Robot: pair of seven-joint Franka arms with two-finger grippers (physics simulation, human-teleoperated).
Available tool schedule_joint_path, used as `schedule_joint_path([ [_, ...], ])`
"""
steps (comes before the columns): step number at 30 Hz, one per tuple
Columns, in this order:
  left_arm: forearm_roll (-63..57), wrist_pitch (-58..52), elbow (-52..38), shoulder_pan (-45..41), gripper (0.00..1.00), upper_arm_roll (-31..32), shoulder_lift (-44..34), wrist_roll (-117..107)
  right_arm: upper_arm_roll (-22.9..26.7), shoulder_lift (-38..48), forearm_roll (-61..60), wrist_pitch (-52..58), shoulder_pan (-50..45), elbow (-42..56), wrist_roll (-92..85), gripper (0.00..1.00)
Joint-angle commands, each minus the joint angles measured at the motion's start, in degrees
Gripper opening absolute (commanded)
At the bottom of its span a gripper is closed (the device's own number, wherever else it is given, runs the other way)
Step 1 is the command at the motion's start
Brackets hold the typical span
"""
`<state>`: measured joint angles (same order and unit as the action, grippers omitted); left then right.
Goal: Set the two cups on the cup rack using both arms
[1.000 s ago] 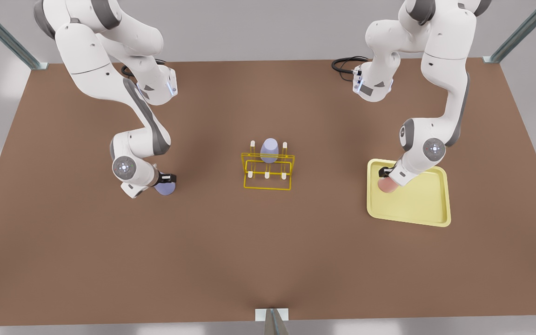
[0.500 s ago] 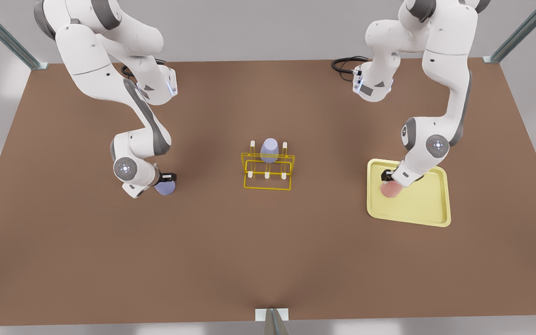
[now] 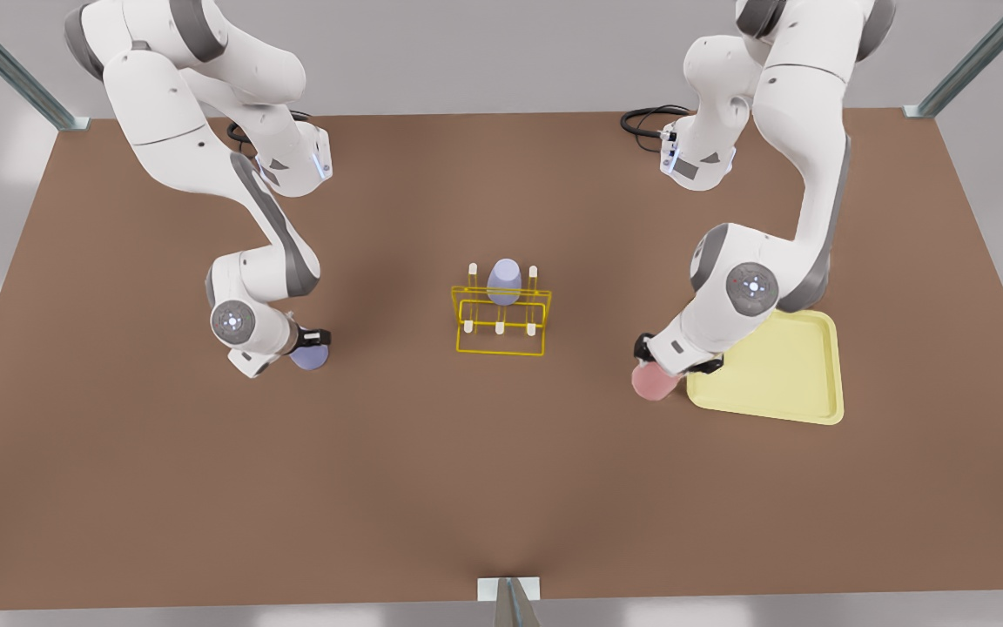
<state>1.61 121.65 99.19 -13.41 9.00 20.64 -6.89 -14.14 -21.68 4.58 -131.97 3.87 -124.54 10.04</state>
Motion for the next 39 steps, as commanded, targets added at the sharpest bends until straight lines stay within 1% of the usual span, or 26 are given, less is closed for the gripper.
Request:
schedule_joint_path([
  [1, 0.06, -5.29, -3.74, -3.37, 0.83, 0.32, 2.03, -29.76, -0.01, -0.11, -0.1, -0.39, -0.01, 0.08, -1.34, 1.0],
  [2, 0.15, -5.37, -5.85, -5.22, 0.83, 0.4, 3.26, -33.01, -0.01, -0.2, -0.1, -0.56, -0.01, 0.08, -1.34, 1.0],
  [3, 0.24, -7.48, -9.8, -6.62, 0.83, 0.32, 5.2, -36.26, -0.01, -0.46, -0.1, -0.65, -0.01, 0.17, -1.34, 1.0],
  [4, 0.41, -9.41, -14.11, -7.59, 0.83, 1.11, 7.65, -39.69, -0.01, -0.55, -0.1, -0.83, -0.01, 0.17, -1.34, 0.96],
  [7, 0.41, -9.59, -17.36, -9.61, 0.83, 1.99, 9.42, -44.18, -0.01, -0.82, -0.1, -1.0, 0.08, 0.26, -1.34, 0.95],
  [8, 0.41, -10.91, -17.89, -10.05, 0.83, 1.99, 9.42, -44.35, -0.01, -0.82, -0.1, -1.09, 0.08, 0.26, -1.34, 0.96],
  [11, 0.41, -17.94, -18.24, -10.4, 0.83, 4.8, 9.07, -44.62, -0.01, -0.82, -0.19, -1.18, 0.26, -0.09, -2.04, 0.87],
  [12, 0.15, -17.94, -18.77, -10.49, 0.83, 5.94, 9.15, -47.52, -0.09, -0.73, -0.36, -1.09, 0.26, -0.35, -2.04, 0.86],
  [16, 0.15, -17.94, -18.42, -13.22, 0.83, 6.29, 10.21, -48.84, -0.36, -0.64, -0.89, -0.48, 0.17, -0.53, -2.22, 0.84],
  [19, 0.24, -18.03, -17.01, -14.01, 0.83, 6.38, 10.21, -50.51, -0.36, -0.64, -1.5, -0.21, 0.17, -0.36, -3.45, 0.79],
  [25, 0.32, -16.36, -17.01, -14.71, 0.84, 6.56, 12.58, -50.51, -0.36, -0.11, -2.56, 2.07, 0.17, 0.35, -4.59, 0.77],
  [26, 0.32, -16.36, -17.01, -14.71, 0.9, 6.56, 12.58, -50.51, -0.36, -0.11, -2.56, 2.51, 0.17, 0.7, -4.59, 0.77],
  [27, 0.32, -16.36, -17.01, -14.54, 1.0, 6.64, 12.58, -50.42, -0.45, -0.11, -2.56, 2.69, 0.17, 0.96, -4.59, 0.77],
  [29, 0.32, -16.62, -17.01, -14.27, 1.0, 6.56, 12.49, -50.42, -0.53, 0.15, -4.66, 5.58, -0.36, 2.98, -7.22, 0.77],
  [30, 0.32, -16.8, -17.1, -14.1, 1.0, 6.56, 12.41, -50.33, -1.67, 0.33, -5.02, 6.64, -0.36, 4.04, -8.9, 0.77],
  [32, -0.29, -21.54, -17.8, -11.11, 1.0, 6.47, 10.13, -49.37, -3.17, 0.33, -7.04, 9.01, -0.36, 6.15, -10.04, 0.77],
  [33, -3.54, -28.04, -19.64, -6.72, 1.0, 6.38, 8.1, -44.19, -4.31, 0.24, -7.3, 9.45, -0.36, 7.2, -10.74, 0.77],
  [34, -4.33, -33.31, -23.33, -0.92, 1.0, 6.29, 6.34, -38.39, -5.54, 0.15, -8.62, 10.68, -0.36, 8.7, -10.92, 0.77],
  [35, -4.33, -35.95, -26.76, 4.09, 1.0, 6.29, 5.99, -33.38, -6.68, -0.03, -10.11, 11.39, -0.45, 10.01, -12.15, 0.77],
  [36, -4.42, -38.77, -30.46, 10.68, 1.0, 6.29, 5.99, -22.22, -8.09, -0.2, -11.87, 12.44, -0.88, 11.77, -12.5, 0.77],
  [37, -8.01, -39.47, -30.81, 13.41, 1.0, 6.56, 5.99, -11.59, -9.32, -0.2, -12.4, 13.67, -0.88, 13.09, -12.59, 0.77],
  [38, -10.75, -38.78, -28.28, 15.34, 1.0, 6.12, 3.54, 0.8, -10.55, -0.11, -14.51, 15.43, -0.88, 14.58, -13.03, 0.77],
  [39, -10.49, -31.49, -16.15, 15.88, 1.0, 5.94, -4.9, 7.76, -11.17, -0.2, -15.13, 16.13, -0.97, 15.82, -13.29, 0.77],
])
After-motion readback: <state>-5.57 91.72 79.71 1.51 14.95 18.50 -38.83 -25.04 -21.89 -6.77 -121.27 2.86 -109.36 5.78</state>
